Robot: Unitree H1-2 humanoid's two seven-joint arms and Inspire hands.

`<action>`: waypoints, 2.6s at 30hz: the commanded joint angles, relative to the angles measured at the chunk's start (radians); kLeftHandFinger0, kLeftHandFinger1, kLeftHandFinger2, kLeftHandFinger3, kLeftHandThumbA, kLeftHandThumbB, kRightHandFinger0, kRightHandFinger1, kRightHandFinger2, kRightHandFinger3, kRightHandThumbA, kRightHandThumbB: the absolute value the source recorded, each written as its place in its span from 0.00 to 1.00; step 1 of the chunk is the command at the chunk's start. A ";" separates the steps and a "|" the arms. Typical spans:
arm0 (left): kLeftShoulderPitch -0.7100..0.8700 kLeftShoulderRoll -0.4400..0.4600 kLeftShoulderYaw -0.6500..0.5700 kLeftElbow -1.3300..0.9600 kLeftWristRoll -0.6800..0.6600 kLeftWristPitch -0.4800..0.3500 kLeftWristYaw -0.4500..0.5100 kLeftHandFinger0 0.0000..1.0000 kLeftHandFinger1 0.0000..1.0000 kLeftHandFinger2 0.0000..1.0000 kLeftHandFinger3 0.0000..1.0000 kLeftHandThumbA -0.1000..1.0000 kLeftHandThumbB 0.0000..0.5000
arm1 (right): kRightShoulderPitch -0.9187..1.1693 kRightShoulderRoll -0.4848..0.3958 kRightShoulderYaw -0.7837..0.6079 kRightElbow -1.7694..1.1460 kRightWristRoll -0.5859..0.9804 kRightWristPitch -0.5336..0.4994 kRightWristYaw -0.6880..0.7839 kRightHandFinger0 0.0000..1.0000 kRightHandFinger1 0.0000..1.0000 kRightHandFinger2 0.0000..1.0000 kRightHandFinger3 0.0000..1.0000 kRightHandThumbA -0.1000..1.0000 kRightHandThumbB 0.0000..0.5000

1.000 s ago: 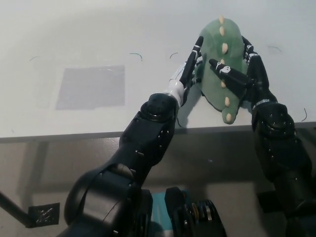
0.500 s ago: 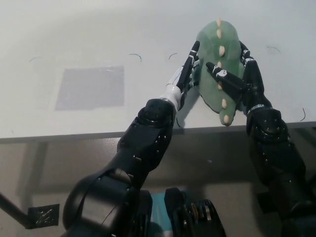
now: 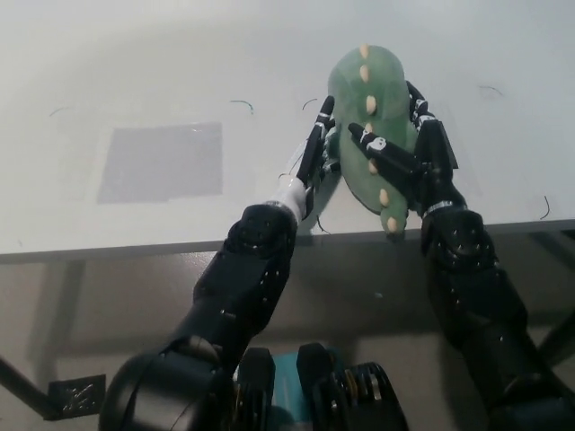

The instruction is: Use both hands to pick up a dinasour on the right side and move it to the left side

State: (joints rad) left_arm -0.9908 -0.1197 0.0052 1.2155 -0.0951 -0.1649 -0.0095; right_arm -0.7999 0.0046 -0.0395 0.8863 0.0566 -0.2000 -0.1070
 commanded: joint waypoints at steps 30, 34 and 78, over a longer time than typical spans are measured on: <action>0.303 0.085 -0.031 -0.430 0.042 0.066 -0.020 1.00 1.00 1.00 1.00 1.00 0.28 | 0.048 0.162 0.181 -0.081 -0.031 0.114 0.110 1.00 1.00 1.00 1.00 1.00 0.16; 0.331 0.102 -0.001 -0.480 0.007 0.067 -0.029 1.00 1.00 1.00 1.00 1.00 0.34 | 0.016 0.179 0.217 -0.059 -0.047 0.116 0.100 1.00 1.00 1.00 1.00 1.00 0.17; 0.634 0.157 0.063 -0.999 -0.039 0.127 -0.020 1.00 1.00 1.00 1.00 1.00 0.43 | 0.118 0.232 0.396 -0.325 -0.070 0.210 0.207 1.00 1.00 1.00 1.00 1.00 0.31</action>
State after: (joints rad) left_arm -0.3196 0.0631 0.0762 0.2392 -0.1160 -0.0252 -0.0173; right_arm -0.6541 0.1852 0.3213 0.5496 0.0119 -0.0258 0.0244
